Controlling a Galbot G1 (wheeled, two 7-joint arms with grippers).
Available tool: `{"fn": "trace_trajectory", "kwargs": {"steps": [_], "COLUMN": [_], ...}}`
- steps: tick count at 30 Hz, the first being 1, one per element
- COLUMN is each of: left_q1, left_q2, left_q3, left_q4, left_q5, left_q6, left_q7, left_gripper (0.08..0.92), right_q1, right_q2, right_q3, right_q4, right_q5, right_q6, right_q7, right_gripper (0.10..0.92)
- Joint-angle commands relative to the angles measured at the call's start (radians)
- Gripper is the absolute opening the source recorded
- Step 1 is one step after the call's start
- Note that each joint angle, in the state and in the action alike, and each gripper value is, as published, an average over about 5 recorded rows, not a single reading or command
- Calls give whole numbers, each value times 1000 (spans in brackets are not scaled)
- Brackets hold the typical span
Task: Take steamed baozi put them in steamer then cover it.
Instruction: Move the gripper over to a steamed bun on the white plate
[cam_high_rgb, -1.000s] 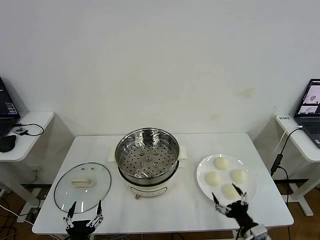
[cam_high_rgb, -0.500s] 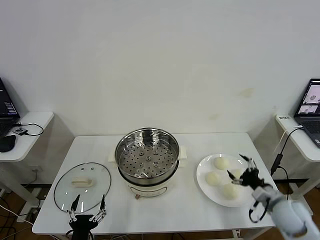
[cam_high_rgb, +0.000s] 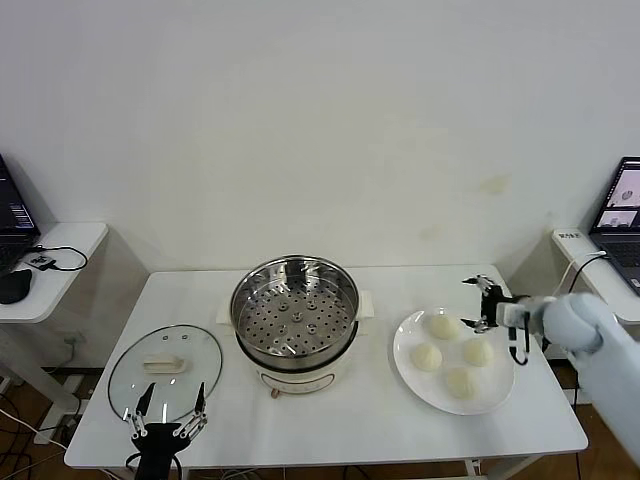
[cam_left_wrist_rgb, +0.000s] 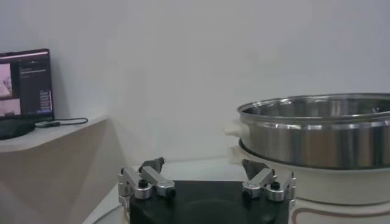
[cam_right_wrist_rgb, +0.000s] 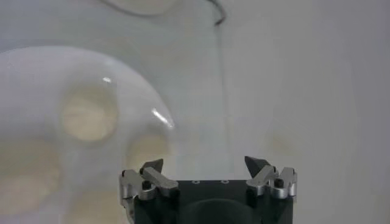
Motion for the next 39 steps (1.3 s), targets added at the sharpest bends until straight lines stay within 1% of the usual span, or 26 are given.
{"fn": "trace_trajectory", "kwargs": {"steps": [1,9,18,32,35,39], "left_q1": [-3,-3,-11,-7,-8,-8], "left_q2": [2,2,-5,3,3,2], "left_q3": [-2,-15,-14,-32,-34,-35], "left_q4": [1,-3,2,7,11,14], "left_q5": [-5,-20,-16,-10,-10,-9], "left_q6": [-4,-7,-10,-18,-21,-26], "left_q7": [1,13,21,20,18,18], "left_gripper": [823,823,823,823,823,823], "right_q1": [293,317,285,247,243,239], "right_q2": [-45,35,147,233,245,257], "right_q3": [-303,-384,-347,-332,-328,-323], "right_q4": [-137,-193,-271,-371,-384,-400], "right_q5": [37,37,-52,-102,-108,-113], "right_q6": [9,-2,8,8,6,5], "right_q7": [-210,-160,-118,-75,-69,-58], "right_gripper": [823,823,823,823,814,778]}}
